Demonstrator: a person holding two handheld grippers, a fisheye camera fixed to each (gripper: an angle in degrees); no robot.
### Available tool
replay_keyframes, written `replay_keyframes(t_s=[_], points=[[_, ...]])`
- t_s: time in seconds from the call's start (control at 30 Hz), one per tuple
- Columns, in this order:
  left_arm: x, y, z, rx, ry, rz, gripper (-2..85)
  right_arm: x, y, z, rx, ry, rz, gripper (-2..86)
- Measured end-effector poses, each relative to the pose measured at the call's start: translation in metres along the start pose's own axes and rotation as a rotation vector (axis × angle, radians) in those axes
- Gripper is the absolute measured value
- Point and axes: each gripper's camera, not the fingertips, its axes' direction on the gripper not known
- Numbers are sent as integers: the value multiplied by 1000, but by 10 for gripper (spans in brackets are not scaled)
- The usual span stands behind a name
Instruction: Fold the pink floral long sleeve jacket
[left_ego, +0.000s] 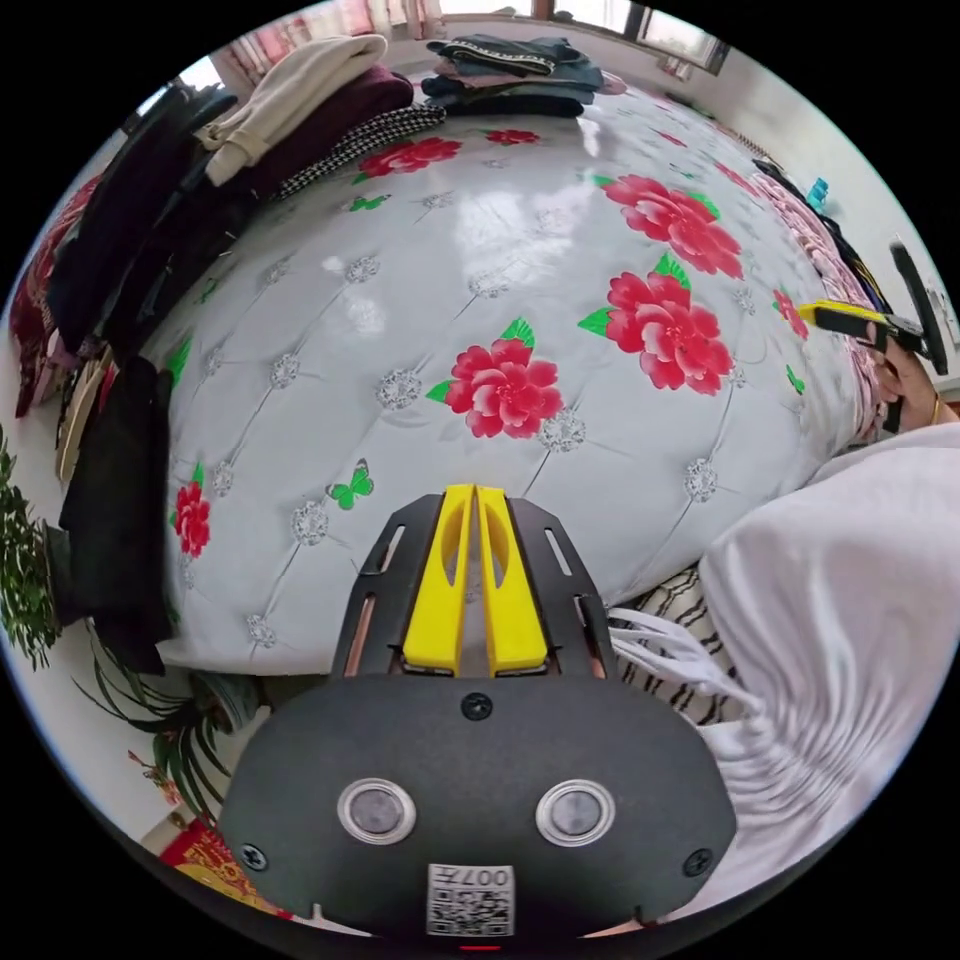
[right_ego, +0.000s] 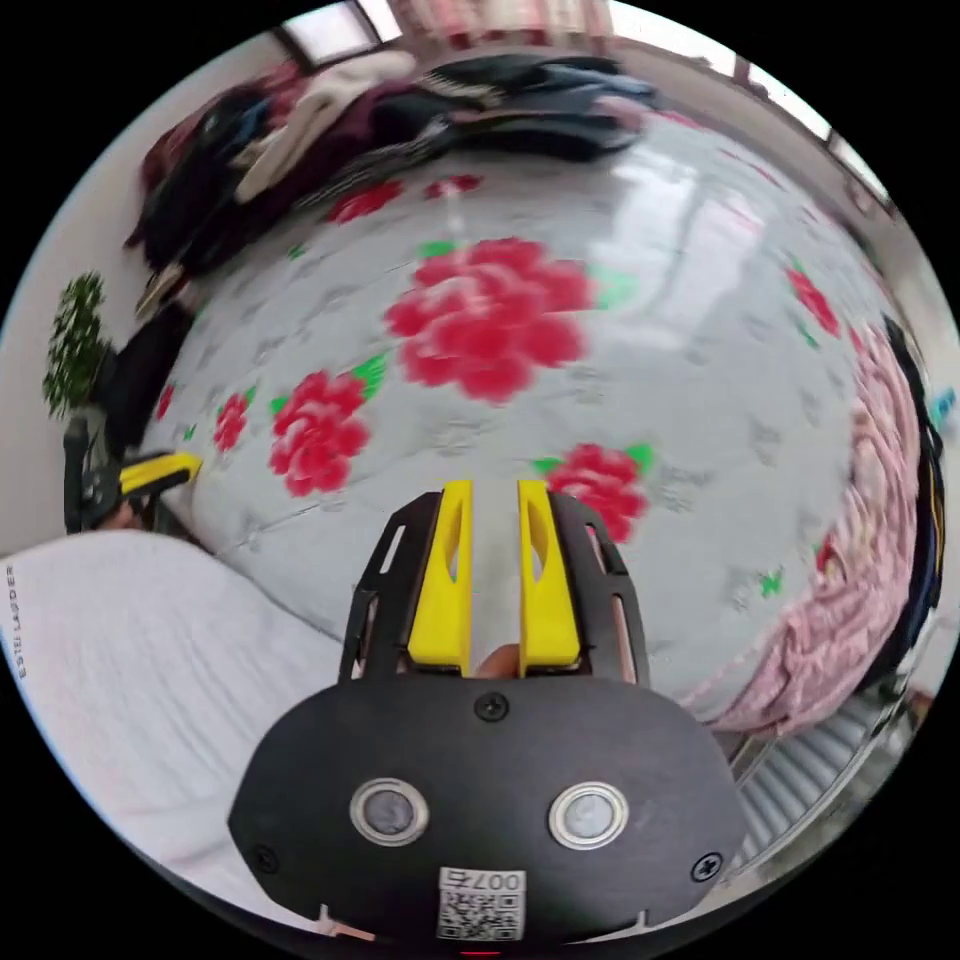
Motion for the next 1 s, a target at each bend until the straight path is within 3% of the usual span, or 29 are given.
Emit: replay_keyframes(t_s=[0.2, 0.23, 0.3, 0.43, 0.5, 0.7, 0.9, 1.0], points=[[16, -19, 6, -75, -36, -230, -10, 184, 71, -50, 109, 278, 375, 85], [18, -21, 5, -76, 0, -244, -10, 212, 81, -52, 95, 302, 418, 87], [35, -28, 4, -10, 241, -305, -9, 248, 95, -47, 59, 315, 467, 87], [71, -41, 4, 54, 446, -338, -8, 297, 119, -14, -60, 267, 486, 67], [95, -51, 1, 55, 490, -274, -4, 302, 122, -20, -61, 282, 471, 46], [111, -61, -18, 106, 478, -110, 54, 292, 157, -96, 335, 220, 455, 4], [93, -69, -39, 254, 611, -67, 81, 226, 122, -183, 657, -89, 122, -1], [84, -71, -51, 340, 656, -47, 94, 150, 81, -193, 678, -241, -116, -1]])
